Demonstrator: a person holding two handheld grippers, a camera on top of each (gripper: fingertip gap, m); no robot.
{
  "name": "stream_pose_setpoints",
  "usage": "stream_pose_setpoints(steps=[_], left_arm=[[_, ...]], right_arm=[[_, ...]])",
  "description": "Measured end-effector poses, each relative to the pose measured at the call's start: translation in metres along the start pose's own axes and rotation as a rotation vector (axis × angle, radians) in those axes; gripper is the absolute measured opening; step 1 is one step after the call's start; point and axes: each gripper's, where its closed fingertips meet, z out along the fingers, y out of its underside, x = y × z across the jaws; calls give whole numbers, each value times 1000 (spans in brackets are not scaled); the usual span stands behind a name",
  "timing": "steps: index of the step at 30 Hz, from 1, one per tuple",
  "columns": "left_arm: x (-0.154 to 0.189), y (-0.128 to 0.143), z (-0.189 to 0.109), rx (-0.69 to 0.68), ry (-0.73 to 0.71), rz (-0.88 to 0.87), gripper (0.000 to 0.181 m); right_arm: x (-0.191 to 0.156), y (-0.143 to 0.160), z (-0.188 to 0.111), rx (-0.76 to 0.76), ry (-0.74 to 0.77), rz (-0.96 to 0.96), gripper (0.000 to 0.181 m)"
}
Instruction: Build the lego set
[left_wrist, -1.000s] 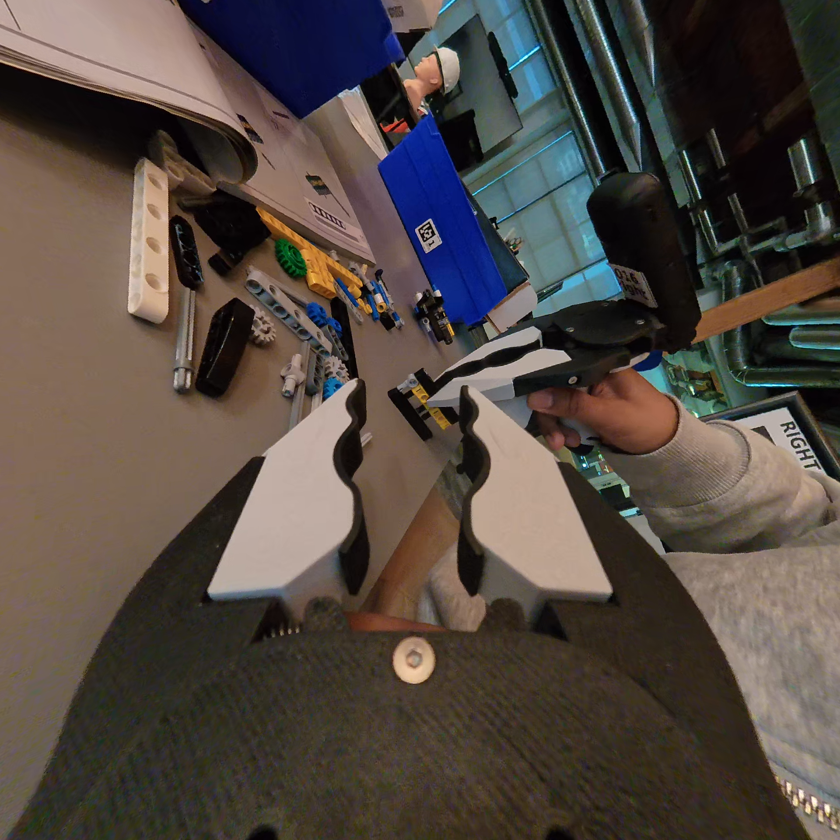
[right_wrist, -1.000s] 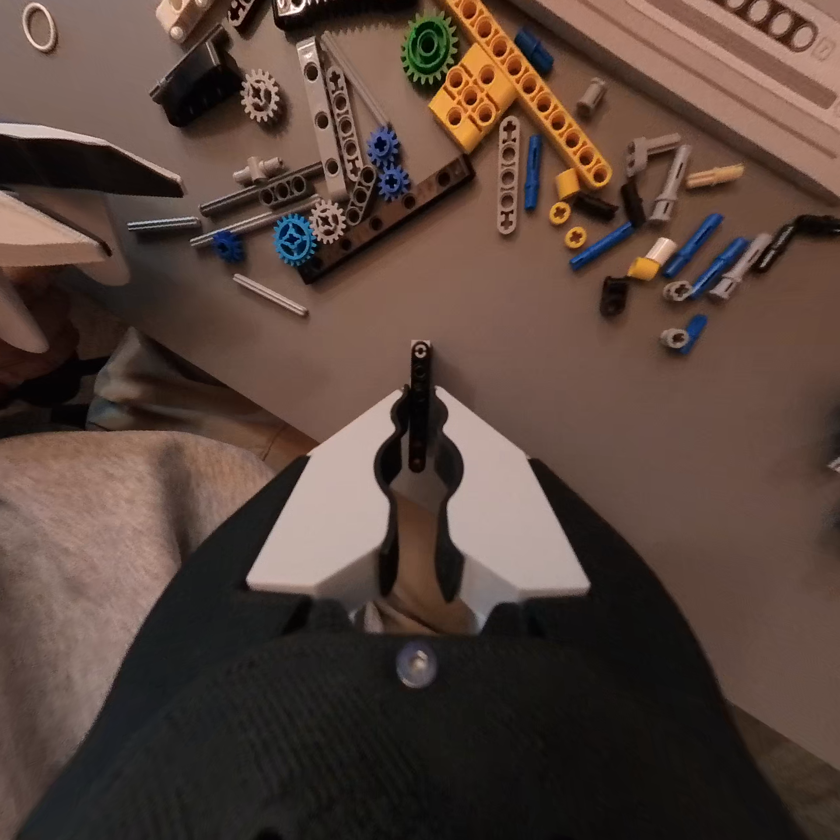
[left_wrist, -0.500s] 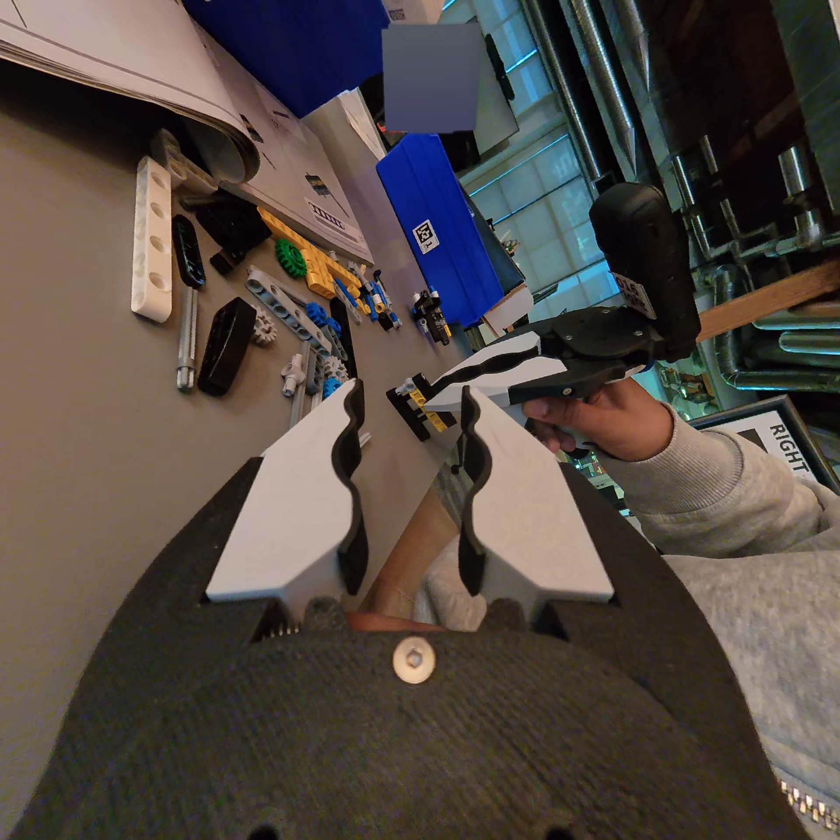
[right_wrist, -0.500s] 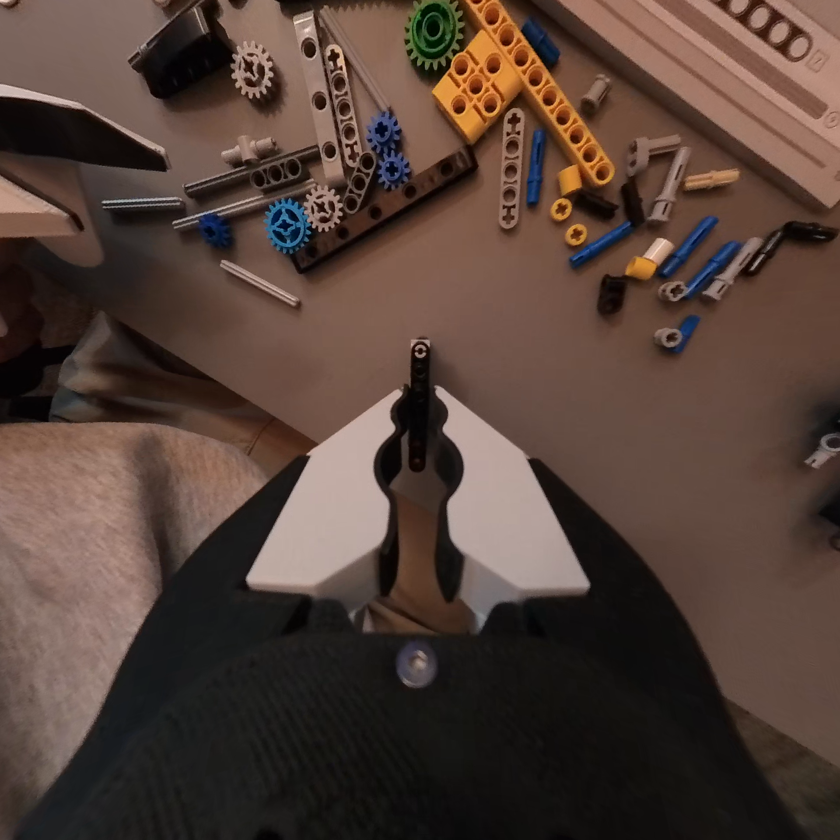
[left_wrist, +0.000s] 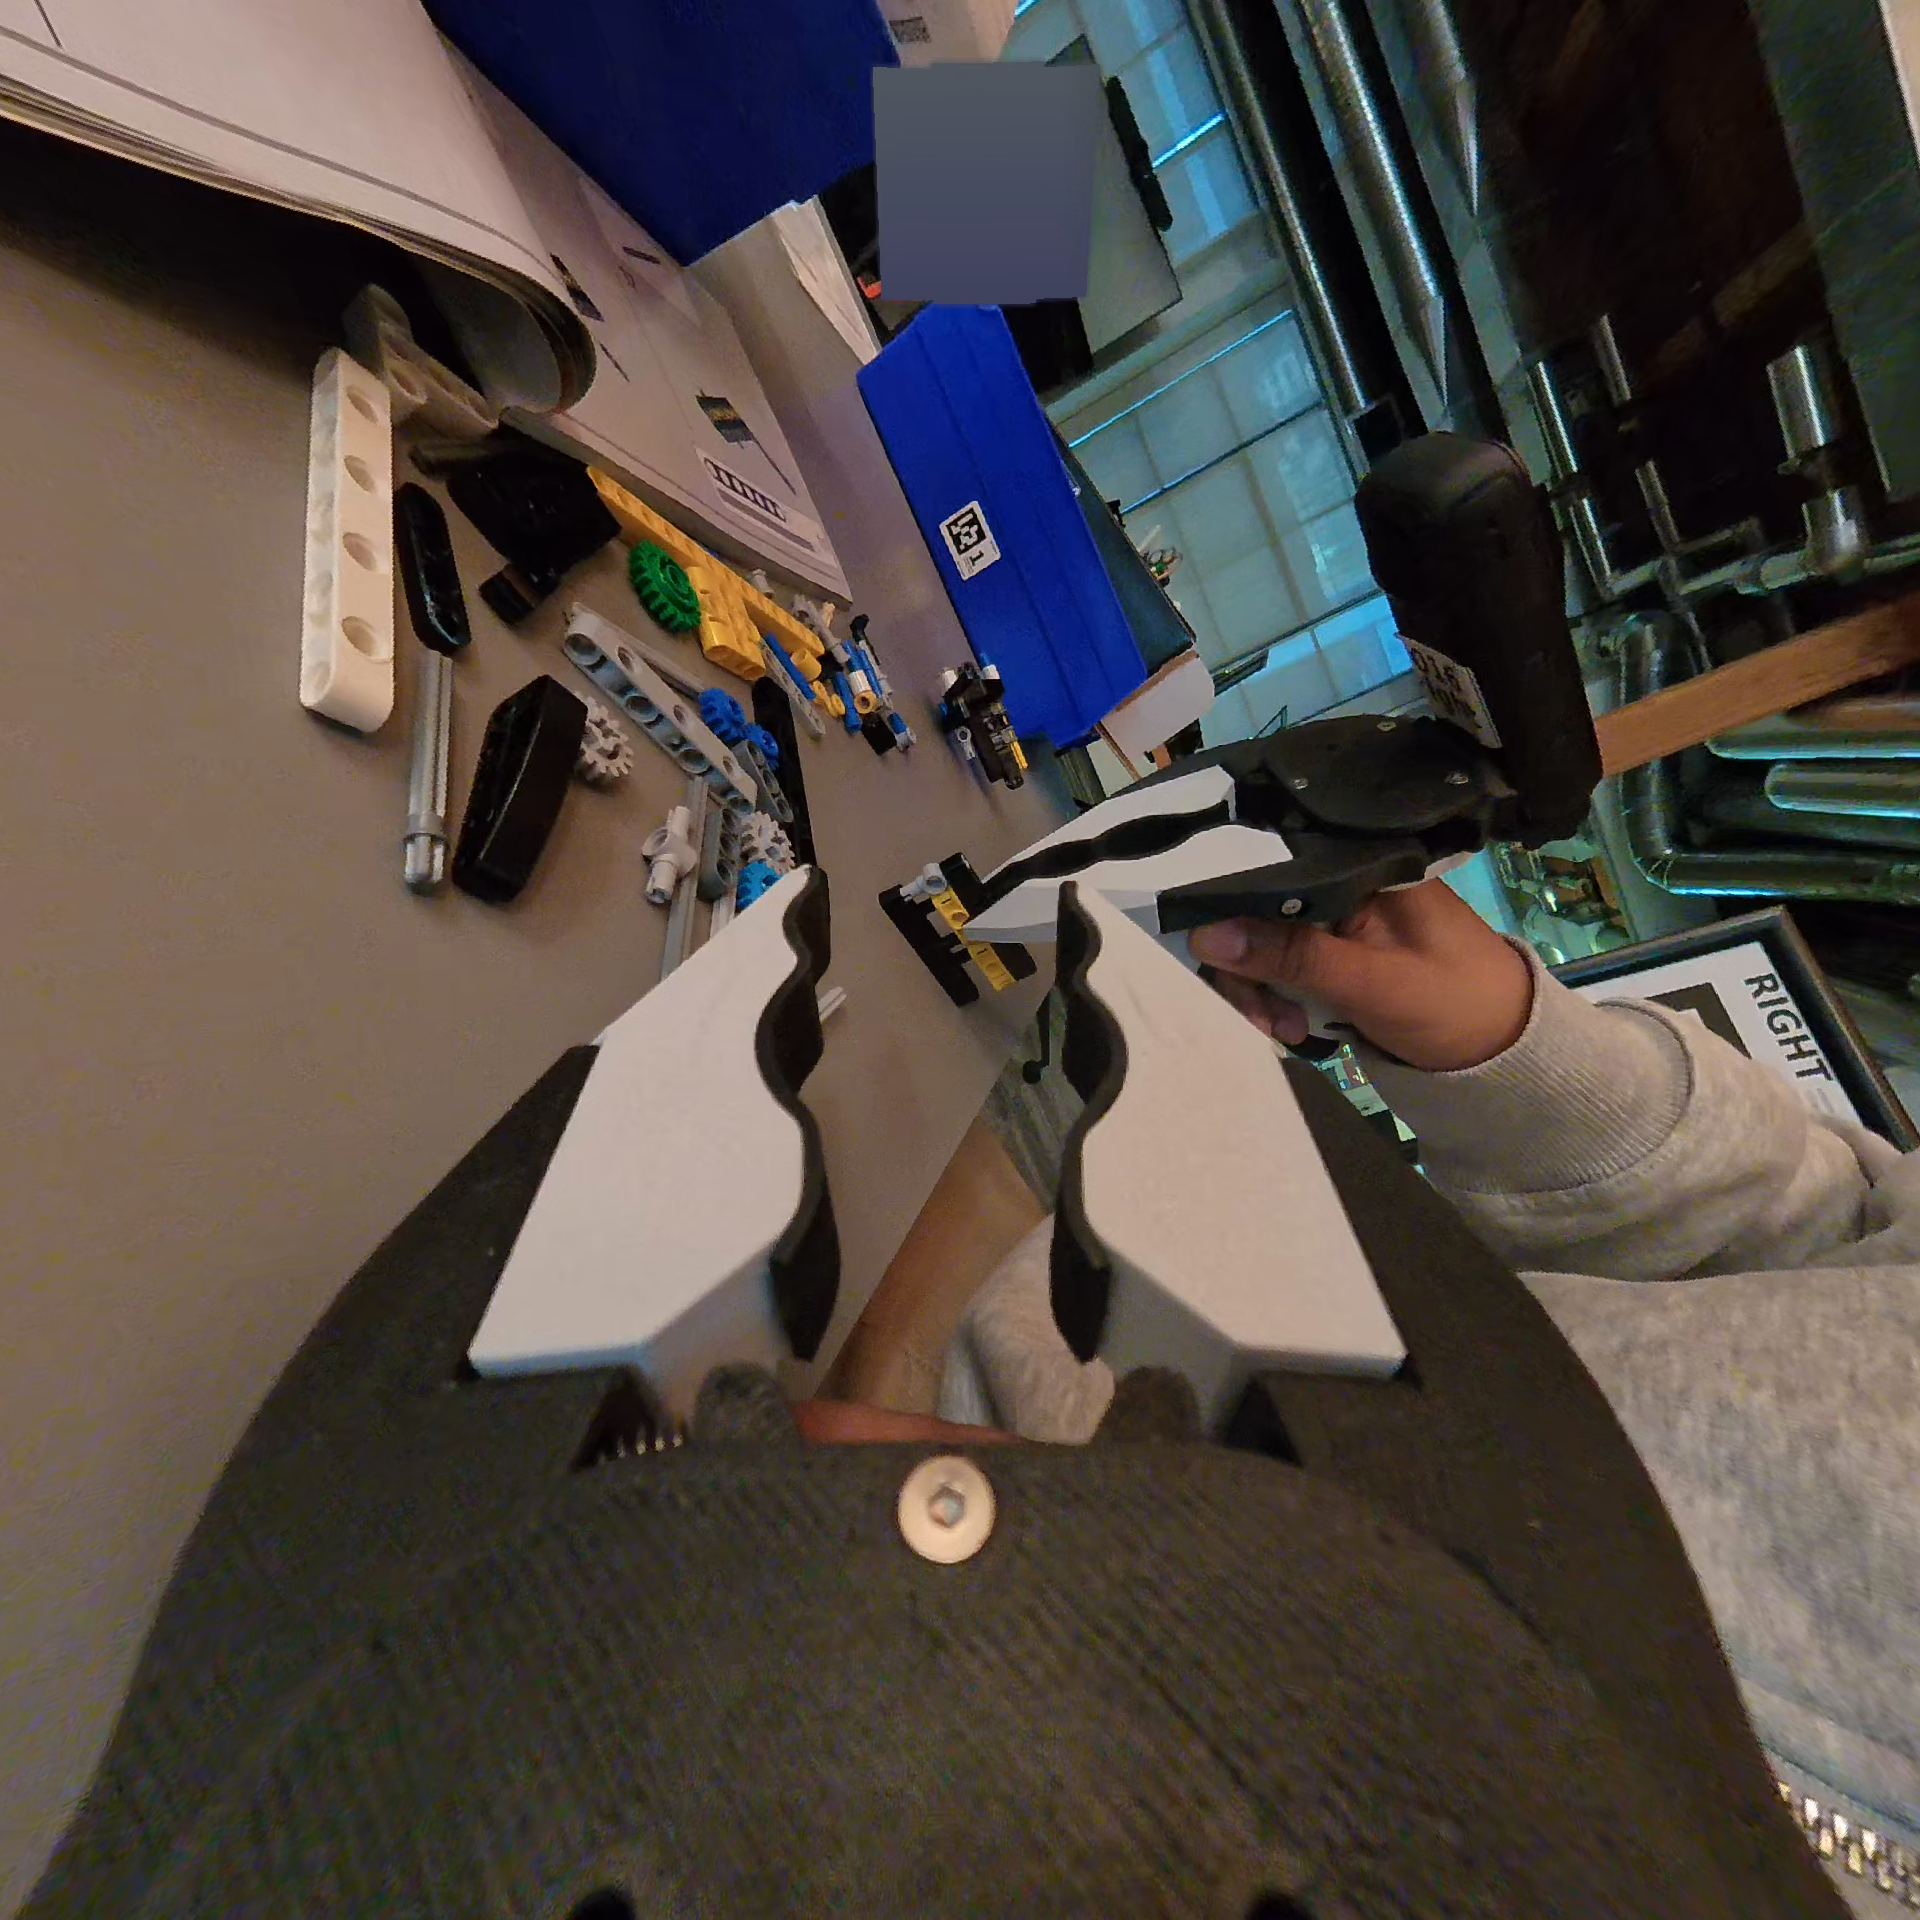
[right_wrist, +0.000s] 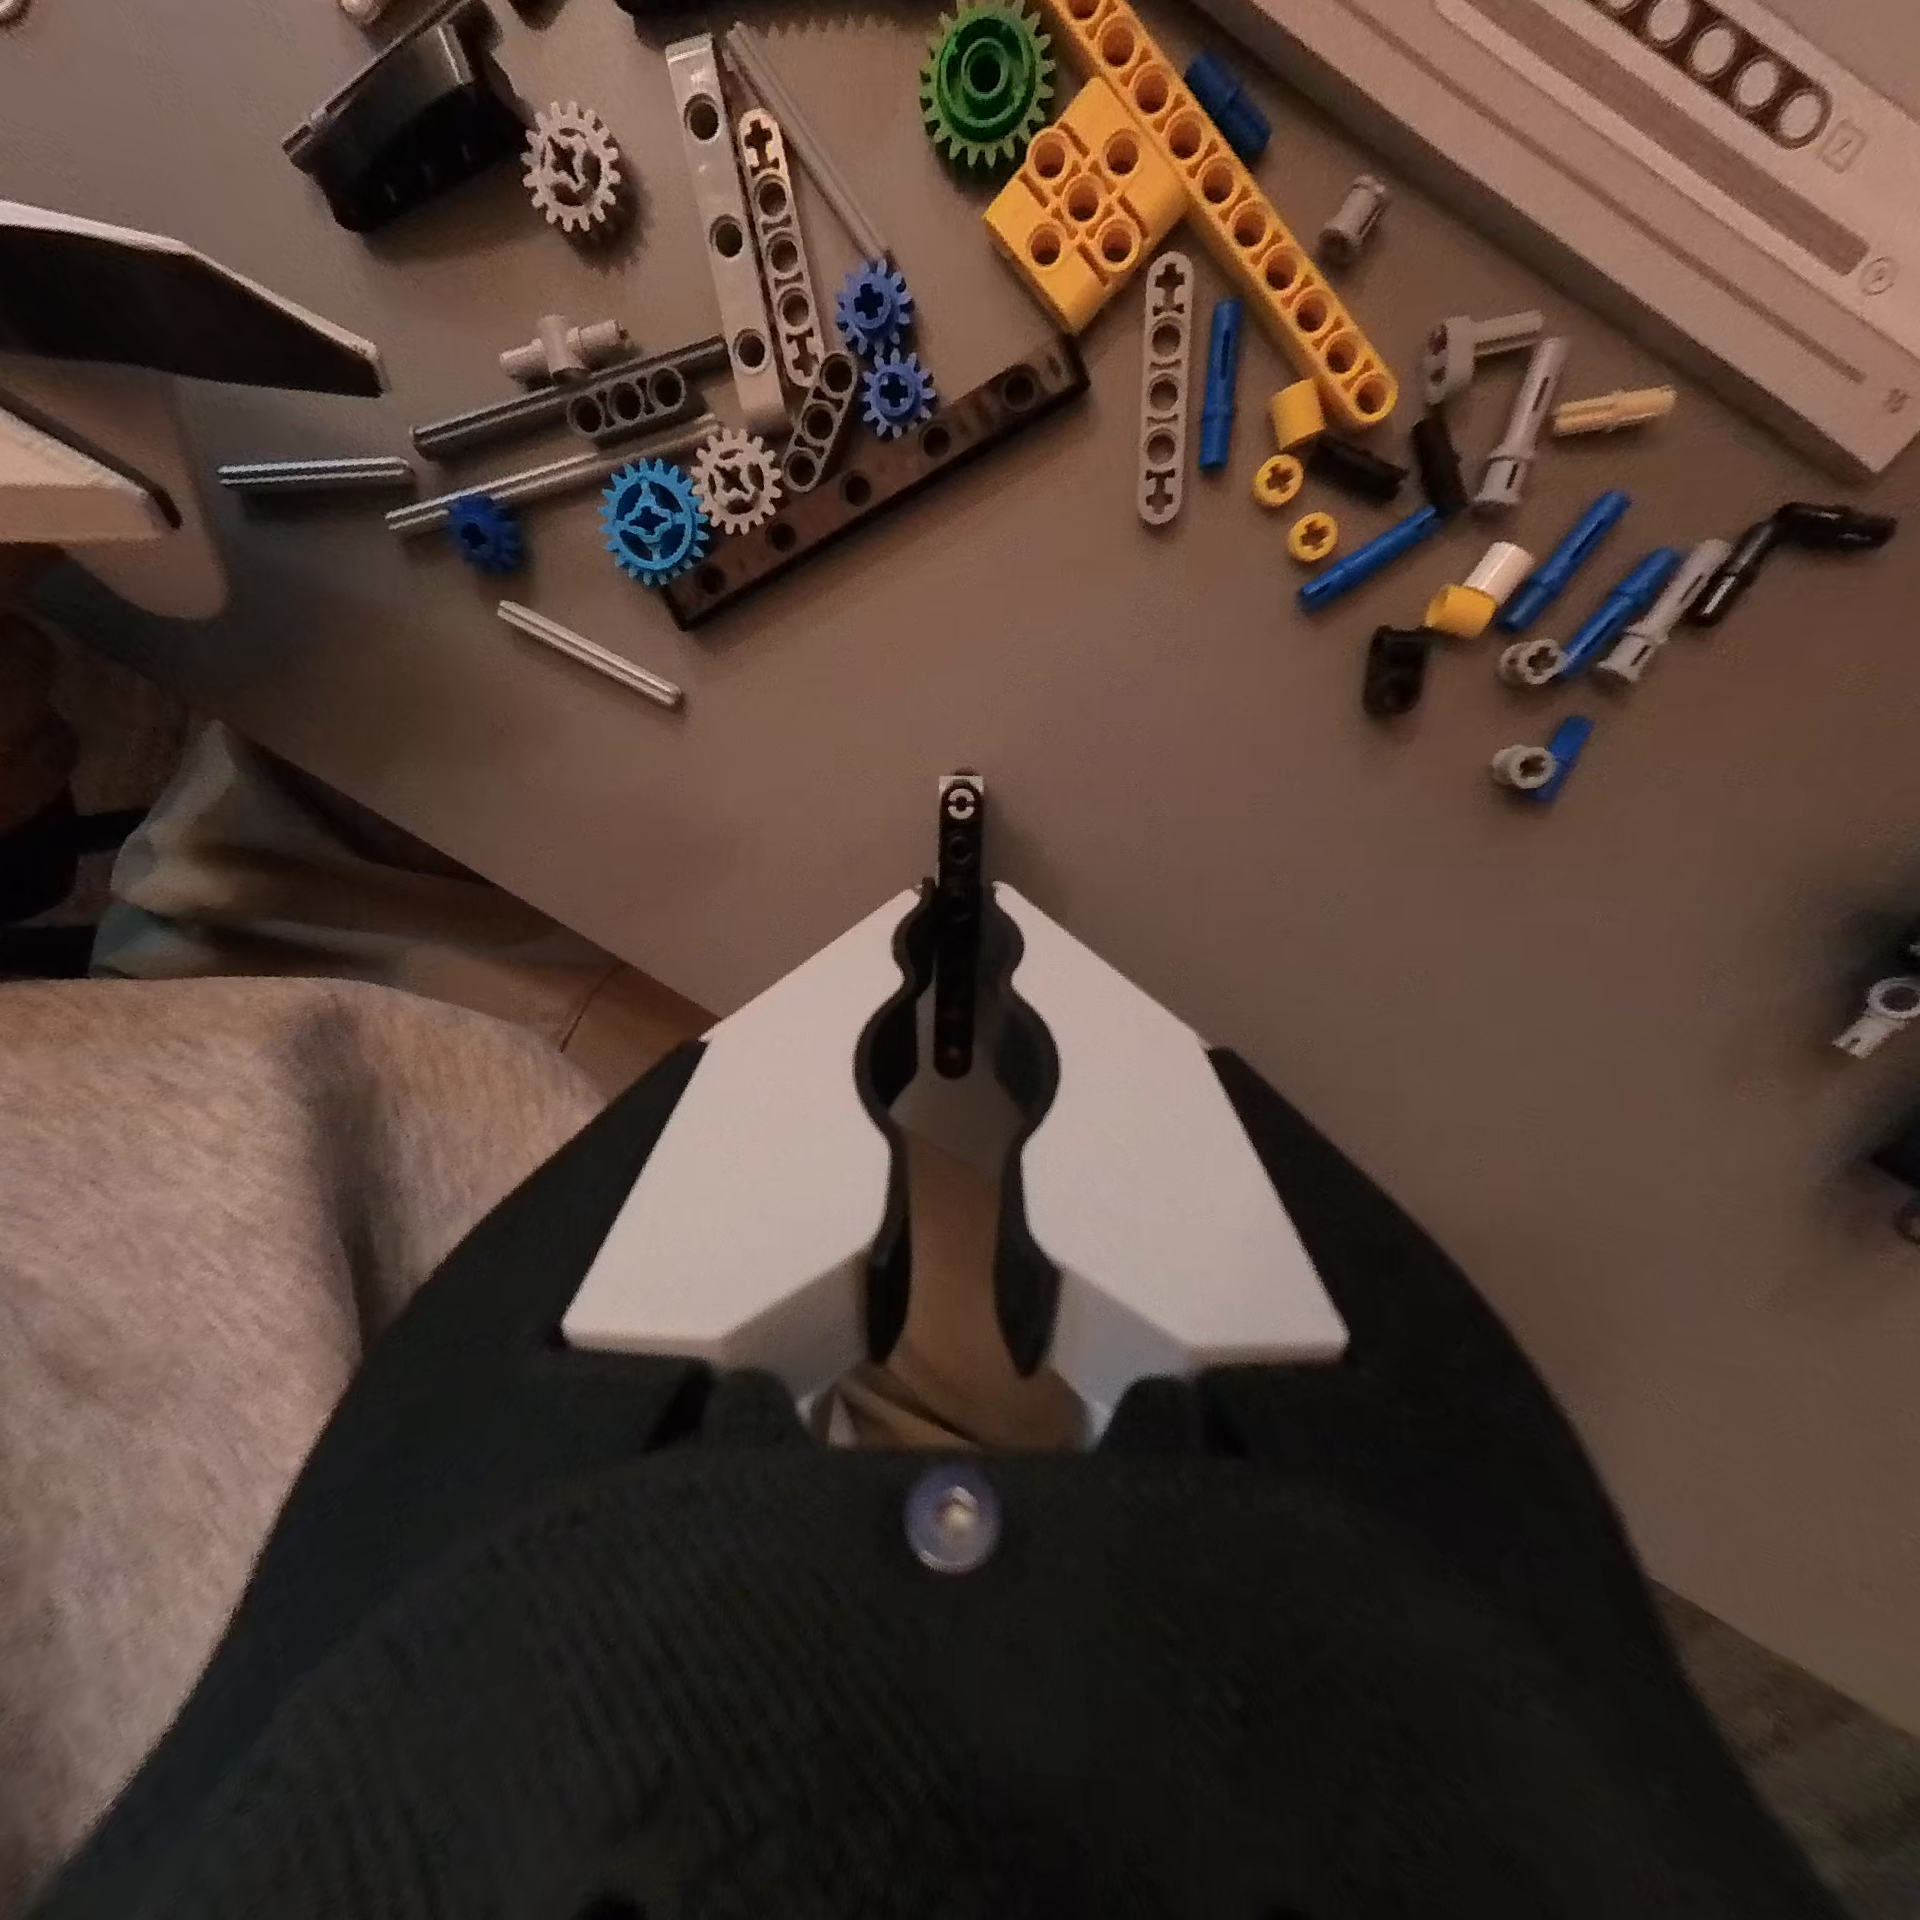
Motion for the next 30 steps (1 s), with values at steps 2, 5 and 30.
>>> stream_pose_setpoints(steps=[2, 5, 30], left_arm=[[0, 0, 0, 1, 0, -2, 42], [0, -1, 0, 2, 2, -4, 42], [0, 2, 1, -11, 8, -16, 44]], right_arm=[[0, 0, 0, -3, 6, -8, 4], [0, 0, 0, -4, 27, -31, 4], [2, 1, 0, -42, 11, -207, 4]])
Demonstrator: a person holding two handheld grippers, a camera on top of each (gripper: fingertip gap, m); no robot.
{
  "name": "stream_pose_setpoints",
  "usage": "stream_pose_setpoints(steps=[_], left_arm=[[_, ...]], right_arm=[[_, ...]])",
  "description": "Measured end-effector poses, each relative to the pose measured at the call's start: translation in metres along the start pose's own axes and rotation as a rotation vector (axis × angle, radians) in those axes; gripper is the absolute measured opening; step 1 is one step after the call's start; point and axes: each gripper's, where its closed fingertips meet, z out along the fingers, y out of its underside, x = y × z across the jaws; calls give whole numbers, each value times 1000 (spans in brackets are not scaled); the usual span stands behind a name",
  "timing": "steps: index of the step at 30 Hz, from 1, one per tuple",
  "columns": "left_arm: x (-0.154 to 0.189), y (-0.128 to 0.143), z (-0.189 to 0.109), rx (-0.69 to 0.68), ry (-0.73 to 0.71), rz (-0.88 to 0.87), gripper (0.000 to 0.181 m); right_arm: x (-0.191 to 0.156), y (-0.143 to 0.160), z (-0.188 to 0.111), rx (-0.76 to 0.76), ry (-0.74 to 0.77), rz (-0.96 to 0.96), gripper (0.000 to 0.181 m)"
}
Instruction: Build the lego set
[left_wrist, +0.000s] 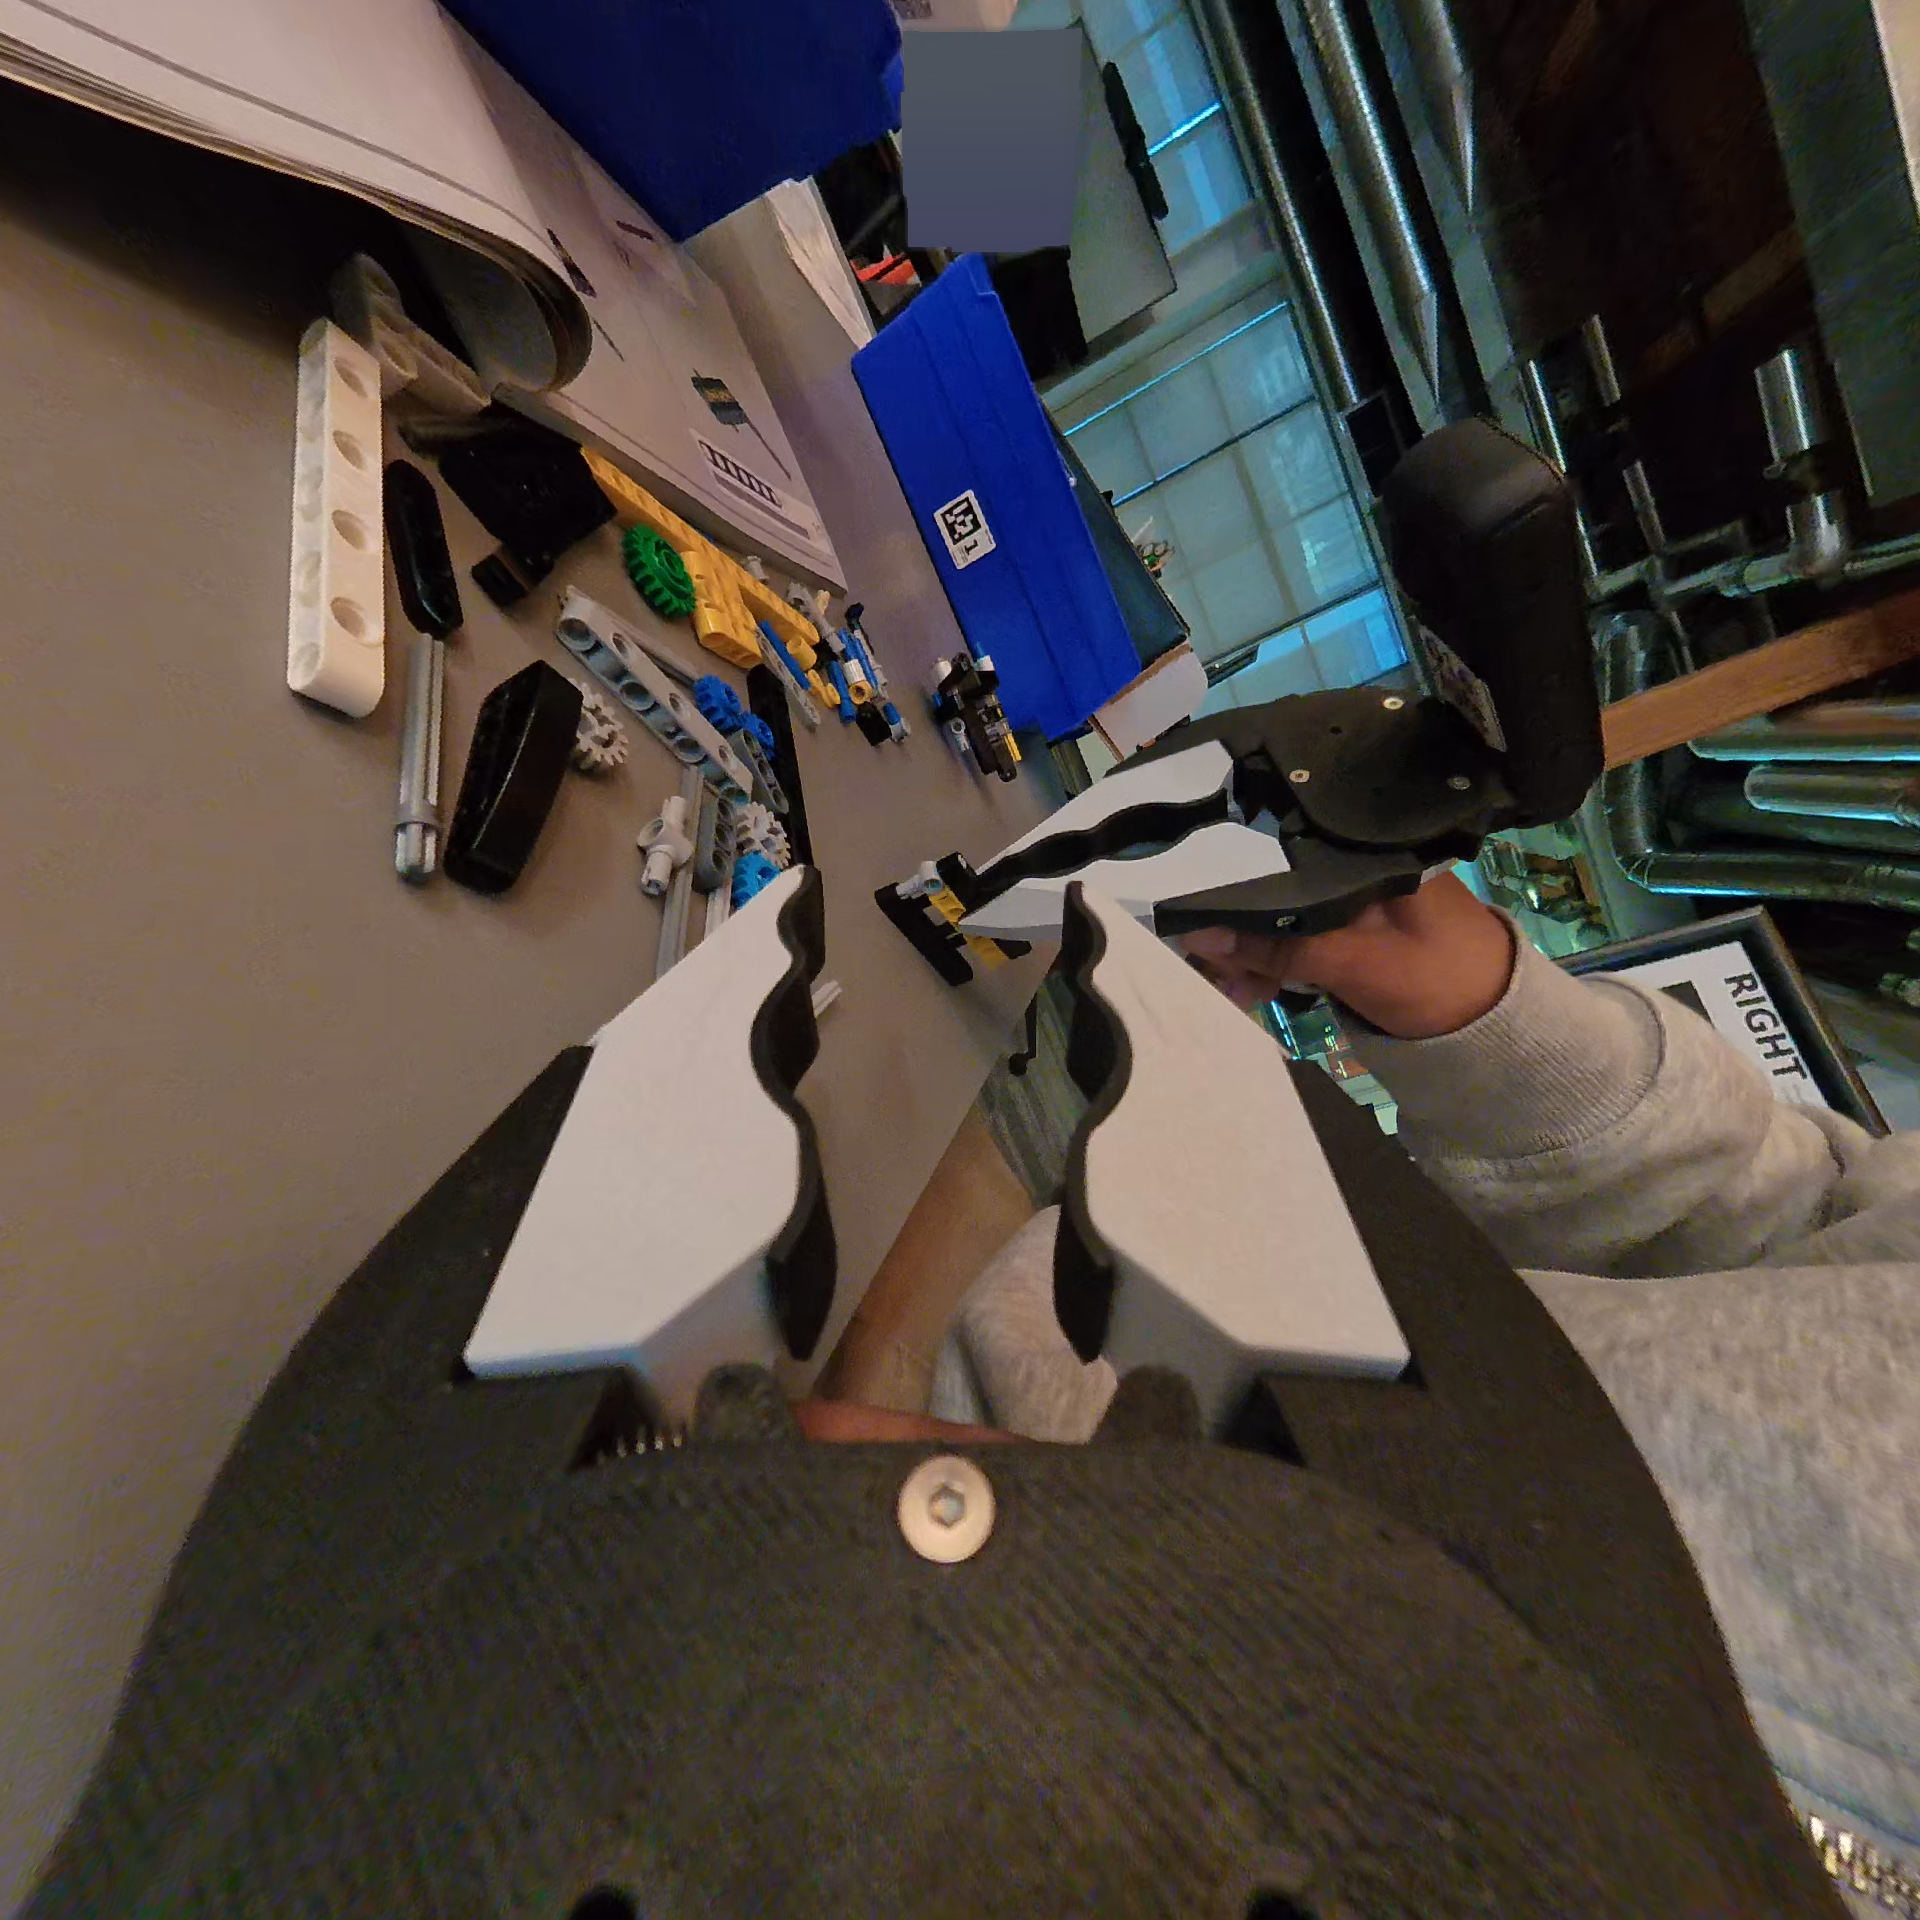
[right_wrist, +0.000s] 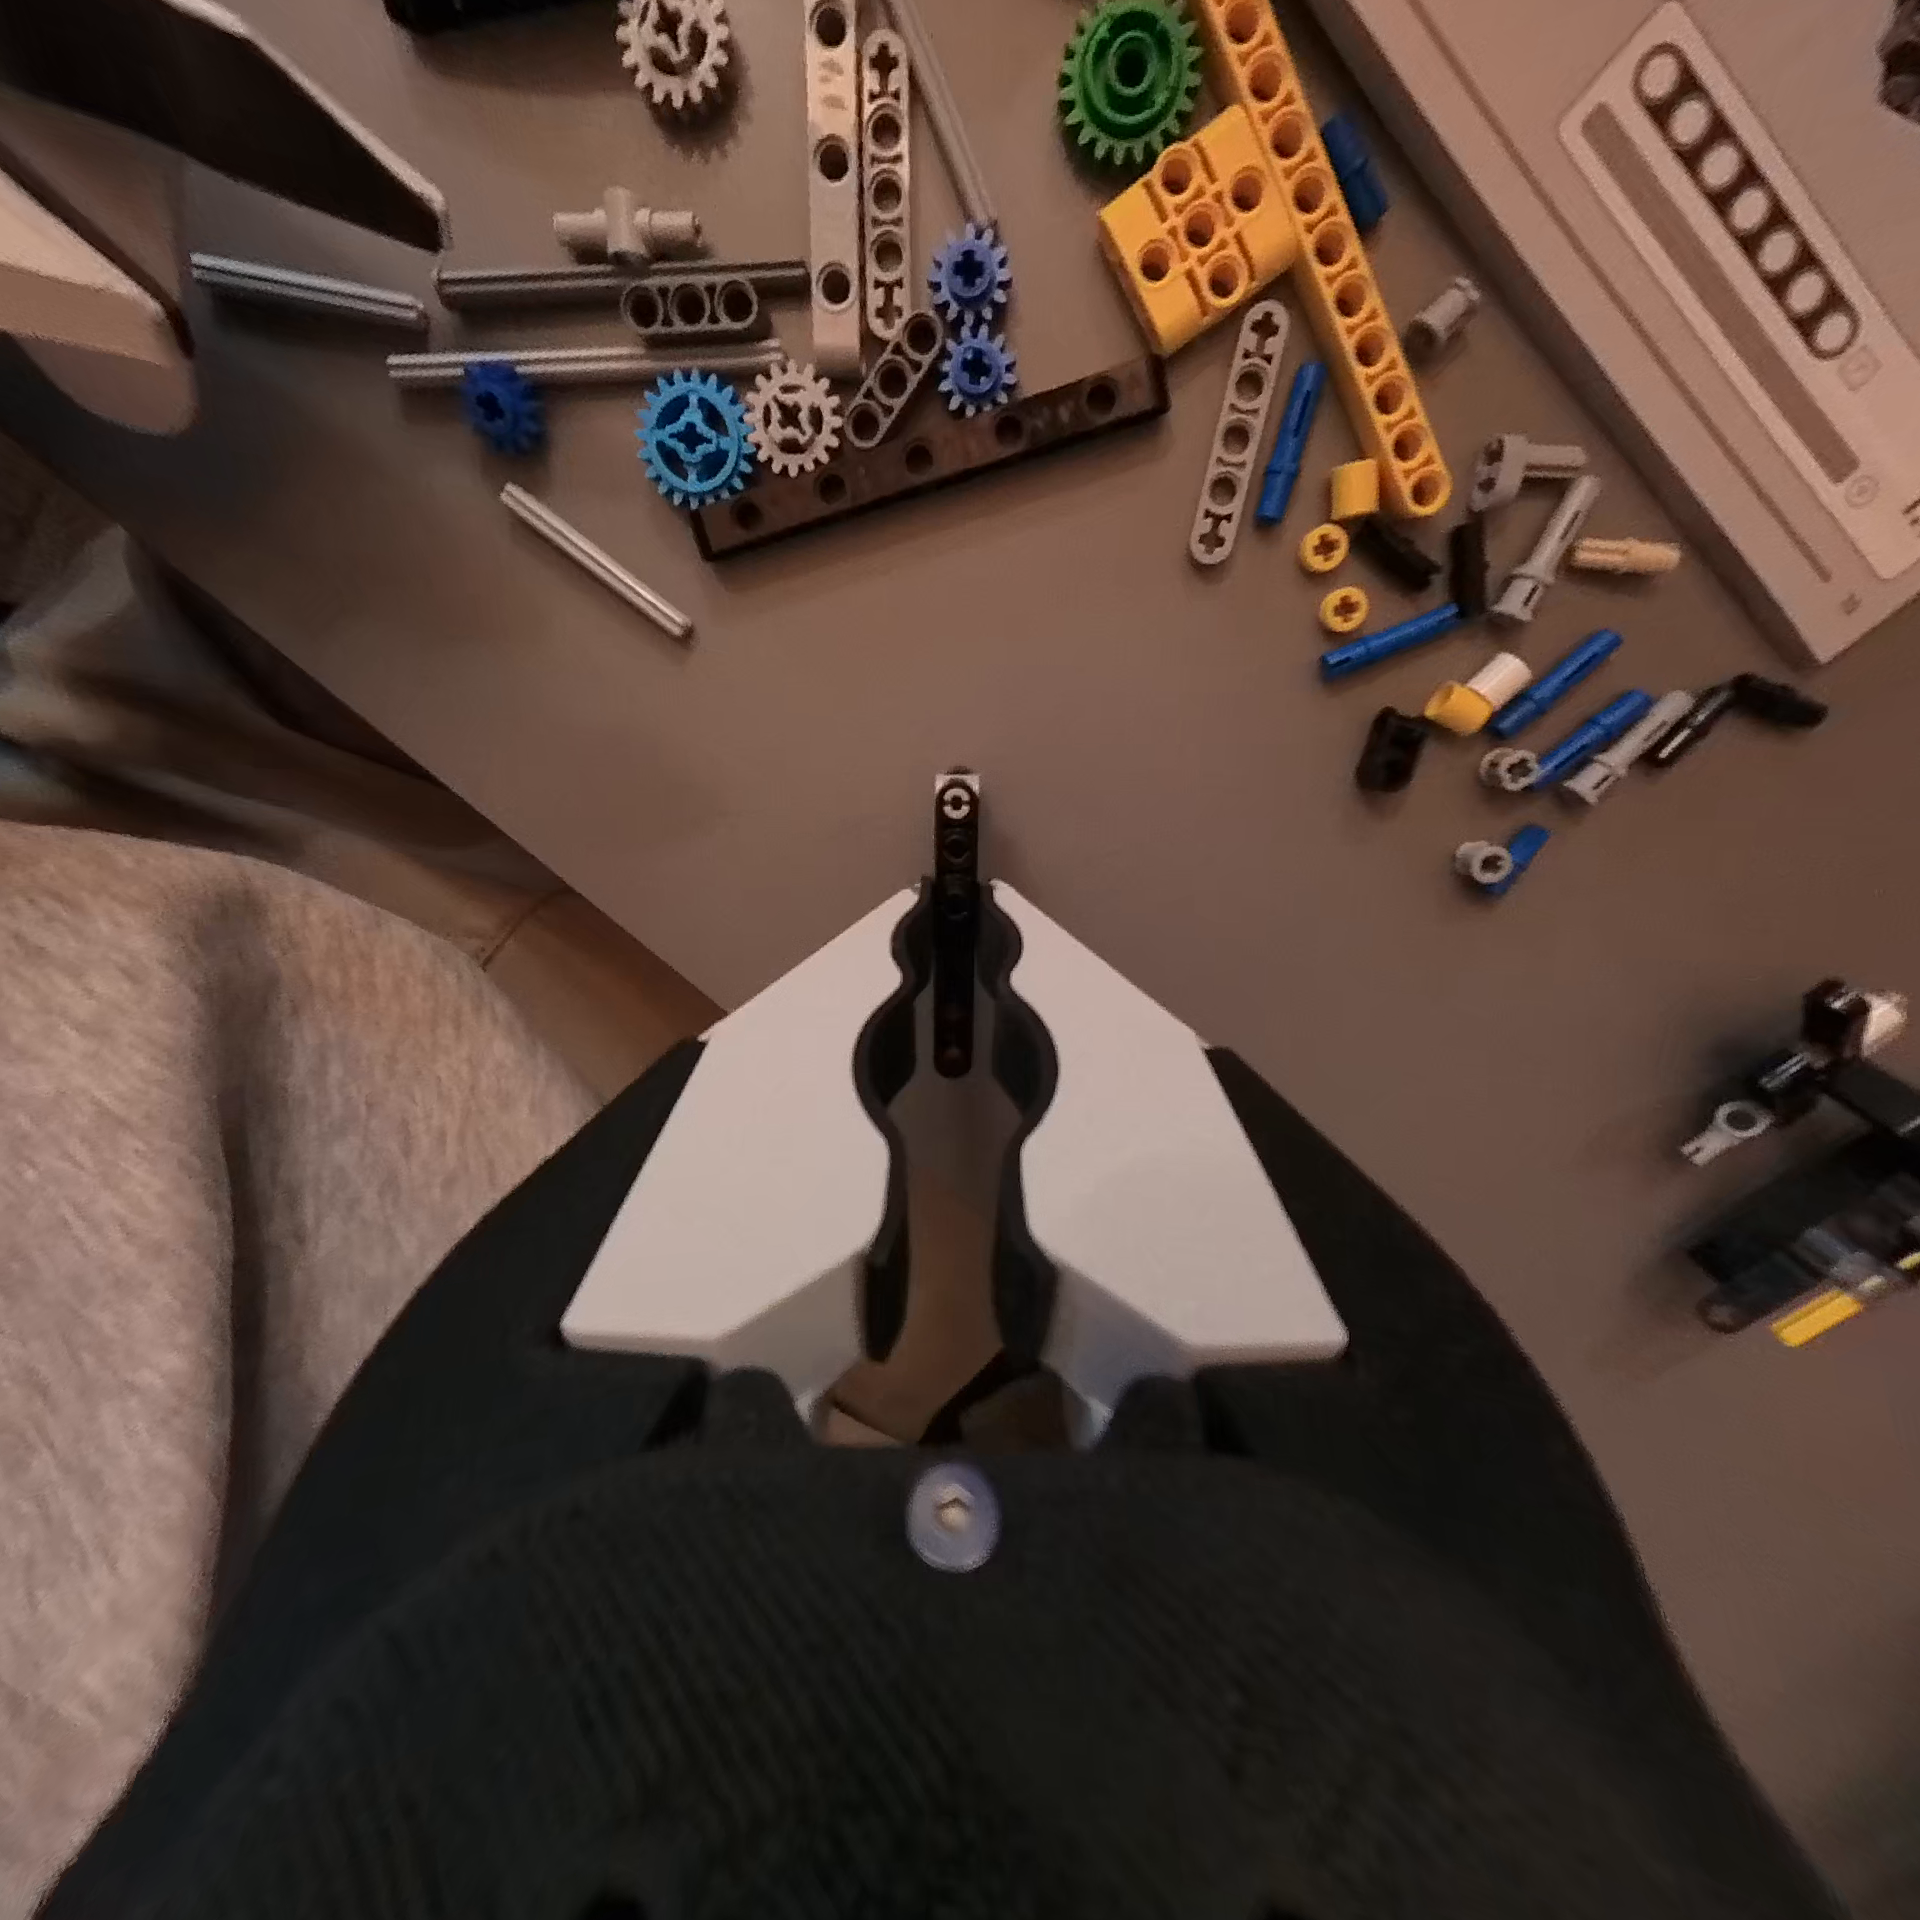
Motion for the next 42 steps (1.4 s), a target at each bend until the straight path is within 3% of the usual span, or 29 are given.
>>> stream_pose_setpoints(steps=[42], left_arm=[[-1, 2, 1, -11, -3, -9, 45]], right_arm=[[-1, 6, 10, -21, -5, -18, 6]])
